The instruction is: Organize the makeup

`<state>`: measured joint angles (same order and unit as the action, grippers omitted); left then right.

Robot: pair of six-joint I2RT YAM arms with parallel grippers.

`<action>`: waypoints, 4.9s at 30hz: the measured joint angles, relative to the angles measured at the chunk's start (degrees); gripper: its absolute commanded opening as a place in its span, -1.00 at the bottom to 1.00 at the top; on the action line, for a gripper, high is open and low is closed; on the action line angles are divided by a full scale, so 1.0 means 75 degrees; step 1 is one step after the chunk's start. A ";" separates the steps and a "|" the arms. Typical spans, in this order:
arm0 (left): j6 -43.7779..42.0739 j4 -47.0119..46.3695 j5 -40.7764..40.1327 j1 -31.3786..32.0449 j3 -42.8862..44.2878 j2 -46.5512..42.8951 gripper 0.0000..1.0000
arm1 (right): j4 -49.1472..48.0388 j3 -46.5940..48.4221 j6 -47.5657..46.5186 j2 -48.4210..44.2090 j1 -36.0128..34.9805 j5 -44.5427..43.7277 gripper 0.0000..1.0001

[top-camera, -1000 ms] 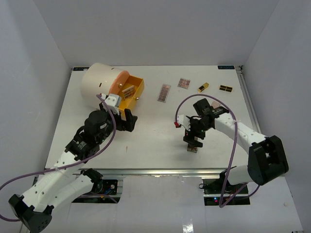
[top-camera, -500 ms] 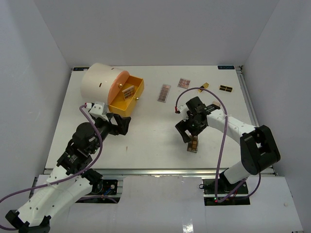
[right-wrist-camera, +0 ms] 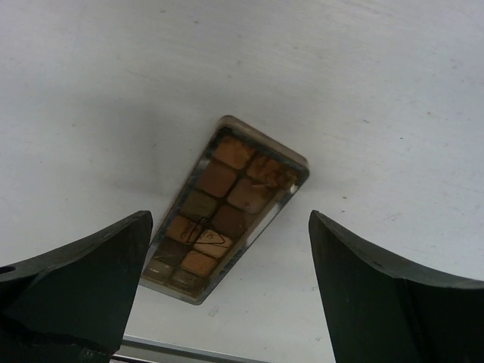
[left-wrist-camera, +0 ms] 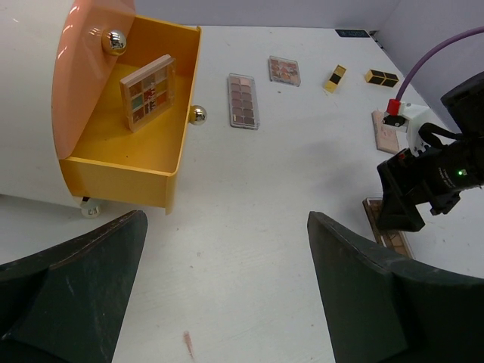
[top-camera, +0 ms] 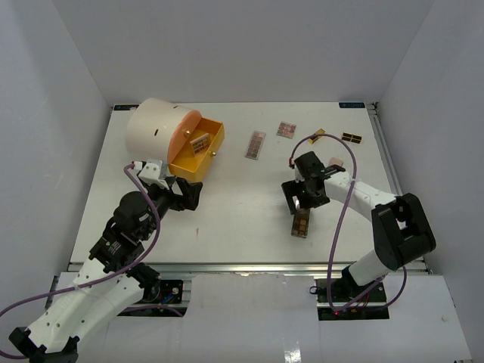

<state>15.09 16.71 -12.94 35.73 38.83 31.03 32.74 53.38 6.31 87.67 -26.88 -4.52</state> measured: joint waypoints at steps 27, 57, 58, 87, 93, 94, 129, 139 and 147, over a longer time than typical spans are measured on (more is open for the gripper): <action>0.0003 0.0000 -0.0142 -0.0006 0.0000 0.0034 0.96 | 0.0131 0.0472 0.0528 0.0981 0.0376 0.0731 0.75; 0.0003 0.0001 -0.0188 -0.0050 -0.0004 0.0049 0.96 | 0.0555 0.0537 0.0977 0.1158 0.0187 0.0324 0.43; 0.0003 0.0002 -0.0188 -0.0050 -0.0005 0.0049 0.96 | 0.0599 0.0583 0.0979 0.1203 0.0168 0.0293 0.50; 0.0006 0.0003 -0.0193 -0.0050 -0.0019 0.0034 0.96 | 0.0569 0.0842 -0.0153 0.1275 -0.0315 -0.0139 -0.50; 0.0006 0.0006 -0.0204 -0.0050 -0.0069 0.0032 0.96 | 0.0704 0.1609 -0.1607 0.1540 -0.0282 0.1521 0.80; 0.0006 0.0006 -0.0208 -0.0050 -0.0078 0.0032 0.96 | 0.0717 0.1718 -0.1804 0.1626 -0.0282 0.1773 0.80; 0.0029 0.0009 -0.0360 -0.0050 -0.0087 0.0000 0.96 | 0.0520 0.1437 -0.2100 0.1720 -0.0273 0.1212 0.81; 0.0029 0.0009 -0.0363 -0.0050 -0.0087 -0.0001 0.96 | 0.0612 0.1616 -0.2062 0.2024 -0.0473 0.0652 -0.07; 0.0029 0.0009 -0.0363 -0.0055 -0.0087 -0.0003 0.96 | 0.0624 0.1655 -0.2055 0.2059 -0.0560 0.0341 -0.34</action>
<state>15.31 16.78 -15.66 35.31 38.17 31.00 37.42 65.79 -9.10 103.11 -31.08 -1.96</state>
